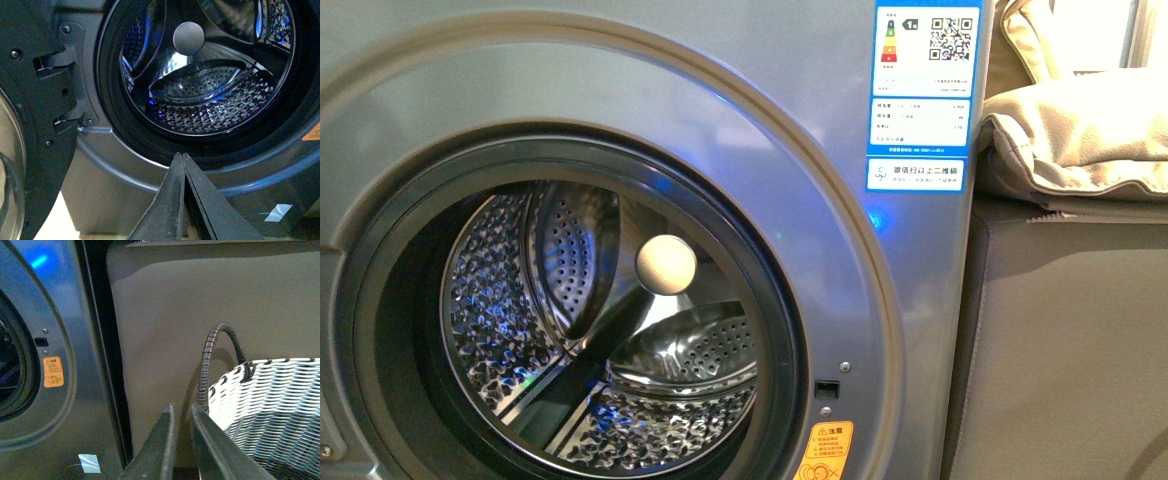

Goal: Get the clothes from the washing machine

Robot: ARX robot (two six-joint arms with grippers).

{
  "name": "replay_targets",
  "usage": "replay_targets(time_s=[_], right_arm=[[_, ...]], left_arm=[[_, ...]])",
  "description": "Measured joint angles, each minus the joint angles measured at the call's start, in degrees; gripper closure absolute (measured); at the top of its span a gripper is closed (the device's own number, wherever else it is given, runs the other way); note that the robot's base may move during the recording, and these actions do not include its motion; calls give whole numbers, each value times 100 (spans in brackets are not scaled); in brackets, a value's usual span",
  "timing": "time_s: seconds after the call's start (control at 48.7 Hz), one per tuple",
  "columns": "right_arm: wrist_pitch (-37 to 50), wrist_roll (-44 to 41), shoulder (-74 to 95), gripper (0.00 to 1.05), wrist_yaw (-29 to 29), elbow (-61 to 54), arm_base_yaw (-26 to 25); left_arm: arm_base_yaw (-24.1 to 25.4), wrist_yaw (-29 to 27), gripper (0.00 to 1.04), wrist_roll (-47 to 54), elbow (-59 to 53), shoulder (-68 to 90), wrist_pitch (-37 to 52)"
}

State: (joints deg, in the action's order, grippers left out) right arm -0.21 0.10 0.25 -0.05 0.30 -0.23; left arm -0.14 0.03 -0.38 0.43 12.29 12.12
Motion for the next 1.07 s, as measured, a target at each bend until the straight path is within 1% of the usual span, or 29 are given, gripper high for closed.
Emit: replay_targets(time_s=[0.164, 0.185, 0.226, 0.267, 0.39, 0.451, 0.472, 0.554, 0.964, 1.067], right_arm=[[0, 0, 0, 61, -2, 0, 0], [0, 0, 0, 57, -2, 0, 0], [0, 0, 0, 50, -2, 0, 0], [0, 0, 0, 43, -2, 0, 0], [0, 0, 0, 22, -2, 0, 0], [0, 2, 0, 7, -2, 0, 0], [0, 7, 0, 6, -2, 0, 0], [0, 2, 0, 8, -2, 0, 0], [0, 4, 0, 8, -2, 0, 0], [0, 4, 0, 8, -2, 0, 0]], left_arm=[[0, 0, 101, 2, 0, -232, -186], [0, -2, 101, 2, 0, -330, -291], [0, 0, 101, 2, 2, -743, -839], [0, -4, 101, 2, 2, -970, -1121], [0, -2, 101, 2, 2, -1213, -1189], [0, -2, 101, 4, 2, -1207, -1207], [0, 0, 101, 2, 2, -1209, -1207], [0, -2, 101, 4, 2, -1209, -1209], [0, -2, 101, -4, 2, -1209, -1209], [0, -2, 84, 2, 2, -1209, -1209]])
